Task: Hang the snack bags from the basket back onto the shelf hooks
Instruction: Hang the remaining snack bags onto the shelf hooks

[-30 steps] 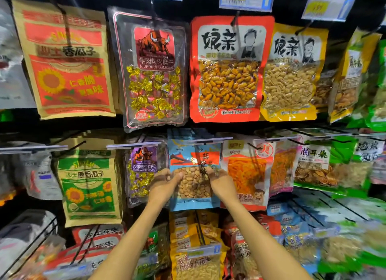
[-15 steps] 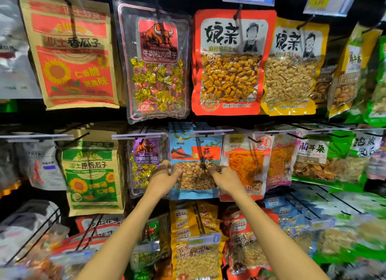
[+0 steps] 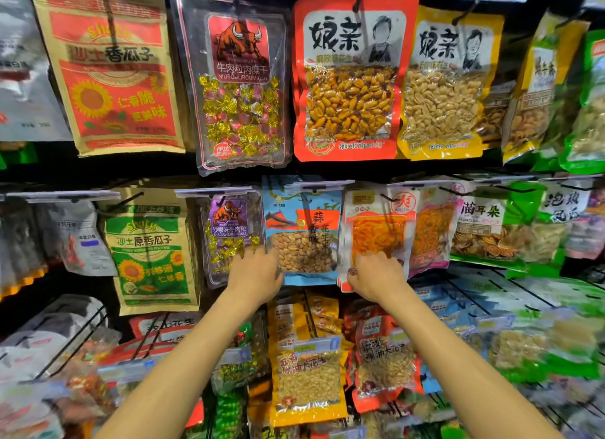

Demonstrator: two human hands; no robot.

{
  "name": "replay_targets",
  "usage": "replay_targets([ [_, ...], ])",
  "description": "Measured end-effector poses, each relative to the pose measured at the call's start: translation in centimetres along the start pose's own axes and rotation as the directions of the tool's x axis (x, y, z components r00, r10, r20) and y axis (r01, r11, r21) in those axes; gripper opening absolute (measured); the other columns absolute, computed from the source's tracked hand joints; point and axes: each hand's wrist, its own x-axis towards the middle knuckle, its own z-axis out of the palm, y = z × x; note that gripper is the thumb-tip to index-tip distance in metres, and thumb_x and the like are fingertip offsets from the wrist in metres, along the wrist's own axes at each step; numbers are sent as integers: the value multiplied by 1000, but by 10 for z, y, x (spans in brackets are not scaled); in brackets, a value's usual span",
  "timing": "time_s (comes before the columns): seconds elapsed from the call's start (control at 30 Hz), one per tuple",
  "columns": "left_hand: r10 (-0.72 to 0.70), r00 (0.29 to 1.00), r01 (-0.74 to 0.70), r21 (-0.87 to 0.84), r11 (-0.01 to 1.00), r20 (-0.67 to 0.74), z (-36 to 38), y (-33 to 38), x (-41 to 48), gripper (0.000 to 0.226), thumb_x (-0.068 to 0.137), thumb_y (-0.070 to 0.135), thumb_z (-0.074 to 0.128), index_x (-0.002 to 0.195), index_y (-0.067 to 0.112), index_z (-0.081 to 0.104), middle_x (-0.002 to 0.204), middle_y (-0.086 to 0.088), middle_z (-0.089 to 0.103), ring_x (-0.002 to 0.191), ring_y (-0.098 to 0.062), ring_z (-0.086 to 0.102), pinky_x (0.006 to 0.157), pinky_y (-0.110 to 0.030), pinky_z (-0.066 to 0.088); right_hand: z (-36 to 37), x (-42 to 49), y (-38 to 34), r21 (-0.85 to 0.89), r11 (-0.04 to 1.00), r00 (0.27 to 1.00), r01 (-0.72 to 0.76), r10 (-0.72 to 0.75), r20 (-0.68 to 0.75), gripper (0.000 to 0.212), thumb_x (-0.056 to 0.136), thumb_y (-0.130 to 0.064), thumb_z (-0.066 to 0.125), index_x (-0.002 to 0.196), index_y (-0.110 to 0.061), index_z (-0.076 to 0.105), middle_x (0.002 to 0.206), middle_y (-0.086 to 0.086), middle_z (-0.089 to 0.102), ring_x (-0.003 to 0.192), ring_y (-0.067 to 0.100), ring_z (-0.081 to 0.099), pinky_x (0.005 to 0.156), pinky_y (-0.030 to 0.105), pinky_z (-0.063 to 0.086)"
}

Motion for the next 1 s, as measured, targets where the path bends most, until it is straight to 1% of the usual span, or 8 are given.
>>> replay_targets([
  [0.1,33,999,-33,73,997,5,-7,18,-2,53,98,45,46,140,13,41,145,-14,44,131,-34,44,101,-49,43,0,-9,14,-101,995,999,9,-5,37,44,100,-41,47,132,-11,51,133,13,52,126,35,46,100,46,39],
  [0.4,117,992,-117,18,993,-39,-8,76,8,45,97,43,47,132,15,47,129,-11,56,123,-34,49,96,-45,46,6,-22,71,-104,994,999,-20,23,25,43,100,-40,46,132,-12,50,138,12,49,129,33,43,102,47,39],
  [0.6,73,984,-95,-129,987,-163,-9,121,28,52,99,40,46,144,15,39,124,-9,60,106,-30,62,72,-38,52,11,-7,111,-76,997,999,-20,18,-33,49,99,-41,47,138,-12,45,135,12,49,127,33,44,99,45,40],
  [0.7,-27,986,-24,-298,954,-164,-7,138,41,56,99,40,49,145,11,37,113,-9,63,101,-27,64,64,-34,46,13,7,130,-43,999,996,-13,9,-85,52,98,-41,48,139,-11,41,135,12,49,126,32,45,97,44,43],
  [0.8,-152,978,47,-558,829,-143,2,145,54,51,96,42,55,135,10,46,96,-7,64,92,-27,65,64,-33,45,16,21,143,133,991,989,10,9,-145,50,97,-43,49,134,-9,47,132,12,52,122,31,48,92,43,46],
  [0.87,-217,973,99,-695,712,-84,10,150,60,53,96,44,57,135,10,46,112,-9,66,104,-29,64,73,-32,45,25,33,149,342,939,988,36,17,-151,49,95,-48,51,127,-11,54,124,8,56,116,29,53,85,41,49],
  [0.93,-277,961,173,-834,525,25,18,158,60,63,95,47,57,145,11,39,136,-5,55,123,-25,56,87,-34,44,36,42,153,553,832,990,49,34,-139,56,89,-60,48,121,-17,61,118,2,60,110,24,59,77,35,49],
  [1.0,-317,947,184,-889,419,46,28,168,59,73,93,53,57,149,15,33,147,-3,47,132,-23,48,98,-38,43,49,48,154,708,703,990,66,42,-134,58,86,-66,47,117,-21,65,112,-4,62,106,20,61,73,31,44],
])
